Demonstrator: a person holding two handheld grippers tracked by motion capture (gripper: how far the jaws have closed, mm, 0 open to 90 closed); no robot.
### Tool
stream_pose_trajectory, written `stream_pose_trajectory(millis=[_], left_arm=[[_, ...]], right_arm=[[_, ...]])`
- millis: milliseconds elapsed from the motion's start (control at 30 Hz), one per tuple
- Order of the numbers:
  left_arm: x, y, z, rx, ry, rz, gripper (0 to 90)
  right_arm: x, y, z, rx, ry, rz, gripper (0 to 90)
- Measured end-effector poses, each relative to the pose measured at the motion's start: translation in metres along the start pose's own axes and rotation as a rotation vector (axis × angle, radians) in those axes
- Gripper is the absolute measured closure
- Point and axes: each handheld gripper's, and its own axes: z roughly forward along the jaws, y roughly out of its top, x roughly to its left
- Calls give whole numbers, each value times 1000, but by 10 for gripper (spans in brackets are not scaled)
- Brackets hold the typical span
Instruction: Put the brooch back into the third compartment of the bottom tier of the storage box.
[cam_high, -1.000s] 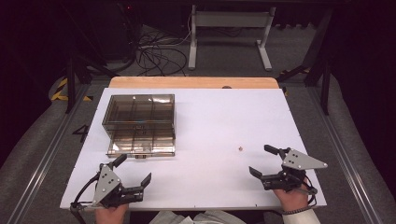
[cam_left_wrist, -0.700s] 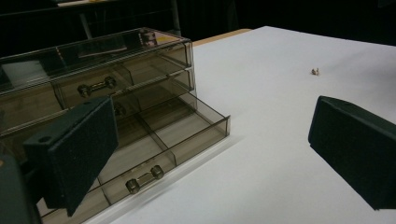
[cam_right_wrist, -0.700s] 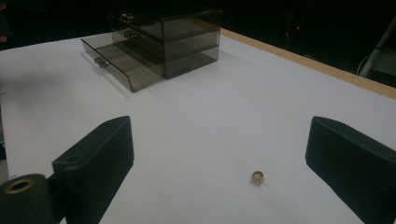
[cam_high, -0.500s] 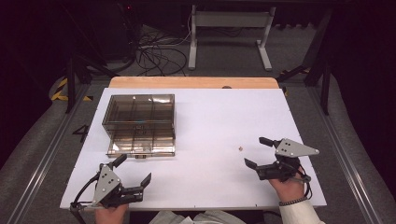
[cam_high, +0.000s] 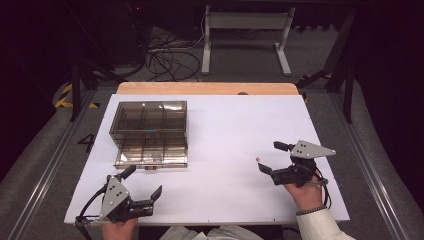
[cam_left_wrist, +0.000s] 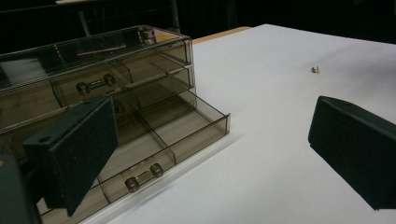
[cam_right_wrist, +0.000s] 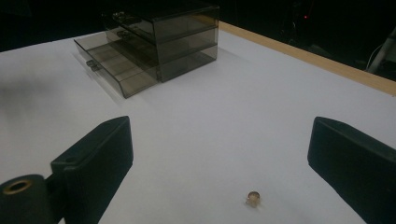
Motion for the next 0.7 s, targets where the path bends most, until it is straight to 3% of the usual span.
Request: stream_pose_trajectory(millis=[433,700], left_arm=[[1,0,0,2,-1,0,25],[1,0,-1,2,-2,-6,26]], right_arm=[[-2,13,3,58,-7,-52,88],[-6,25,12,181,28,-94,159]])
